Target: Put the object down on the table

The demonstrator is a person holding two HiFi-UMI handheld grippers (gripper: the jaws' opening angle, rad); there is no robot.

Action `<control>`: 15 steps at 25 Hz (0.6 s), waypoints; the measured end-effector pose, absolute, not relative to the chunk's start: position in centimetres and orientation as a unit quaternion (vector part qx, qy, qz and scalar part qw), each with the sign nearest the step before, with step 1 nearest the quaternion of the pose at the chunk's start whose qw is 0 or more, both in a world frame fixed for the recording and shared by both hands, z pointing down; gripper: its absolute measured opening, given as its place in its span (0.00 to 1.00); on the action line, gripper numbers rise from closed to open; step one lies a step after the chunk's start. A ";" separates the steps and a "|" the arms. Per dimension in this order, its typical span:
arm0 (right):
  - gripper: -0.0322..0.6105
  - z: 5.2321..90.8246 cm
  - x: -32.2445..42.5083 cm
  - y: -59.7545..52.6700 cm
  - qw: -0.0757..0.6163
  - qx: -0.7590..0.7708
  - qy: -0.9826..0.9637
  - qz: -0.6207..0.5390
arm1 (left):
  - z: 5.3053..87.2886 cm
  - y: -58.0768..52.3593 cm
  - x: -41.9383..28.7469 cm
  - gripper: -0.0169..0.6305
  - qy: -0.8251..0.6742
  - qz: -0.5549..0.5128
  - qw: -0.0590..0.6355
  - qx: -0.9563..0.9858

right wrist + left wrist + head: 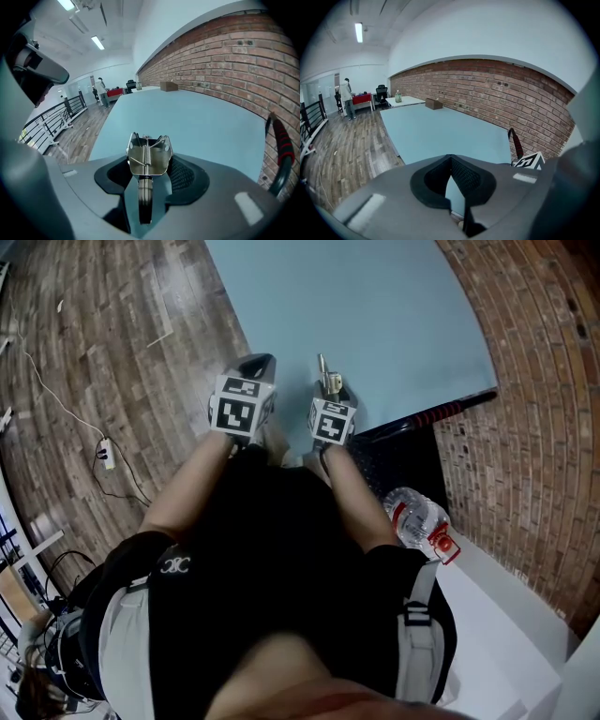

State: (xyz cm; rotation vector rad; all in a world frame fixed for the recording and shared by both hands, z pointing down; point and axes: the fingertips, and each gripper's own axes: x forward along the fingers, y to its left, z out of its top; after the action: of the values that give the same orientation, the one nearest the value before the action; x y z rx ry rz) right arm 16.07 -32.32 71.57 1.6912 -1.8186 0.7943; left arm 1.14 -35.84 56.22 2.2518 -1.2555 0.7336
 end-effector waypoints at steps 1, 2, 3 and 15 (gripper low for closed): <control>0.41 71.5 16.2 -32.3 0.265 0.626 -0.673 0.292 | 56.2 -35.7 1.3 0.03 -0.455 0.267 0.228 0.818; 0.41 71.5 16.3 -32.3 0.266 0.627 -0.672 0.291 | 56.3 -35.5 1.4 0.03 -0.454 0.267 0.228 0.819; 0.43 71.5 16.4 -32.2 0.267 0.628 -0.671 0.288 | 56.3 -35.4 1.5 0.03 -0.453 0.267 0.228 0.819; 0.53 71.1 18.4 -32.2 0.273 0.652 -0.656 0.264 | 56.3 -34.8 2.3 0.03 -0.443 0.271 0.226 0.824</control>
State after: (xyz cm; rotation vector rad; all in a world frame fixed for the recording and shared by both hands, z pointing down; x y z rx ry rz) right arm 18.39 -32.17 71.05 1.7543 -1.7646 0.7116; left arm 2.28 -34.83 56.32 2.2724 -1.2214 0.7480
